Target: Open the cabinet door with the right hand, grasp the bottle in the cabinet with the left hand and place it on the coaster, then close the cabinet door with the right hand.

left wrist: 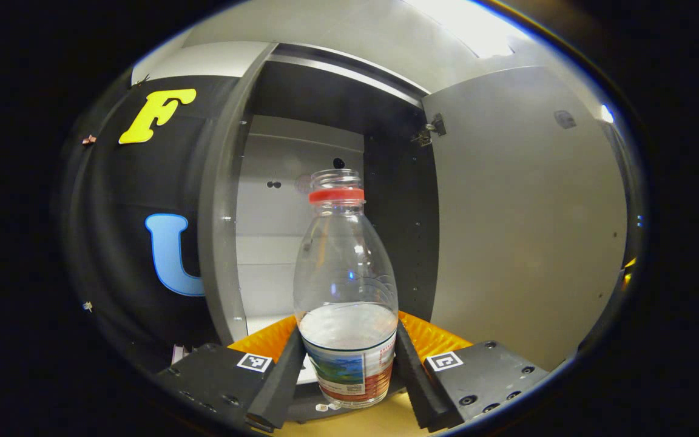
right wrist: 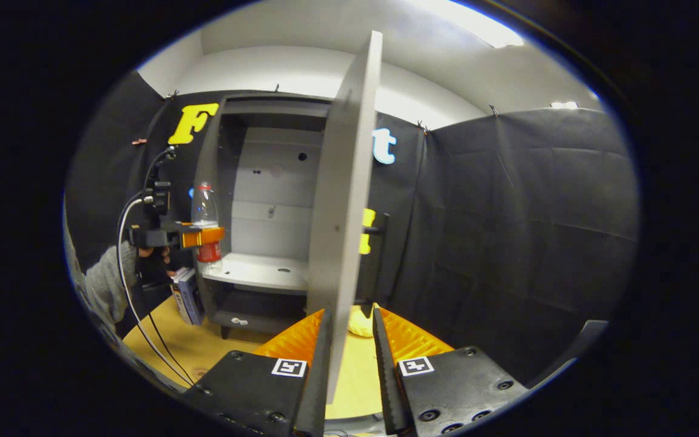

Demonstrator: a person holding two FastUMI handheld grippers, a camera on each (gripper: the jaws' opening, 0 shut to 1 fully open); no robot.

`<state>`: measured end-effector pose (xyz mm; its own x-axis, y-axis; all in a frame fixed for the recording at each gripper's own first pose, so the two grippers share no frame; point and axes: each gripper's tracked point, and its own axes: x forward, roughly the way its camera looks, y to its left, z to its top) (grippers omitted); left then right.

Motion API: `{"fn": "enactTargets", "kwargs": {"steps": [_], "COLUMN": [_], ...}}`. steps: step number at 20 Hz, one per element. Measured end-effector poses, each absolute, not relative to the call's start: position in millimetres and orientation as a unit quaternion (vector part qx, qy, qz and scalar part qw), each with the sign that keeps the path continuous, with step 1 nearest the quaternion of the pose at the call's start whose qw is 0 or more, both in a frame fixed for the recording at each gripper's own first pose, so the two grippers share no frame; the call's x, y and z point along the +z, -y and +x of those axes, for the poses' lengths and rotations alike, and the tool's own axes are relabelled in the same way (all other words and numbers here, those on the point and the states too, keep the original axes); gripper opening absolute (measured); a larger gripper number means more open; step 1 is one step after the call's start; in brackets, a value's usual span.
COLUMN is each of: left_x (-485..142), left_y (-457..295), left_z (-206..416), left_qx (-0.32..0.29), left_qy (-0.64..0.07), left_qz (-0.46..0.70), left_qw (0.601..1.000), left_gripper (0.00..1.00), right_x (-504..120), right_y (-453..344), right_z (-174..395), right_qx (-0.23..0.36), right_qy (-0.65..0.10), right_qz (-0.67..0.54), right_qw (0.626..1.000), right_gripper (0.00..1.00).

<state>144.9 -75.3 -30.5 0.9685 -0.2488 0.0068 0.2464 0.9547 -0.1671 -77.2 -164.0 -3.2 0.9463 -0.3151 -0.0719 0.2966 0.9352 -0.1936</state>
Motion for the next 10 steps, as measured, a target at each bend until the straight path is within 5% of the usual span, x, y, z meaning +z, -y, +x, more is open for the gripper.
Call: {"fn": "enactTargets", "kwargs": {"steps": [4, 6, 8, 10], "left_x": [-59, -79, -103, -136], "left_y": [62, 52, 47, 46], "left_z": [113, 98, 83, 70], "left_qx": [-0.137, -0.133, -0.135, -0.134], "left_qy": [-0.023, -0.029, -0.040, -0.055], "left_qz": [-0.086, -0.081, -0.070, -0.071], "left_qw": [0.987, 0.987, 0.988, 0.987], "left_gripper": [0.77, 0.77, 0.77, 0.77], "right_x": [3, 0, -15, -19], "right_y": [102, 75, 71, 60], "right_z": [-48, -23, 3, 23], "right_qx": [-0.100, -0.071, -0.067, -0.058], "right_qy": [-0.005, 0.008, 0.014, 0.034], "right_qz": [-0.064, -0.034, -0.054, -0.072], "right_qw": [0.993, 0.997, 0.996, 0.995], "right_gripper": [0.78, 0.82, 0.98, 0.98]}}
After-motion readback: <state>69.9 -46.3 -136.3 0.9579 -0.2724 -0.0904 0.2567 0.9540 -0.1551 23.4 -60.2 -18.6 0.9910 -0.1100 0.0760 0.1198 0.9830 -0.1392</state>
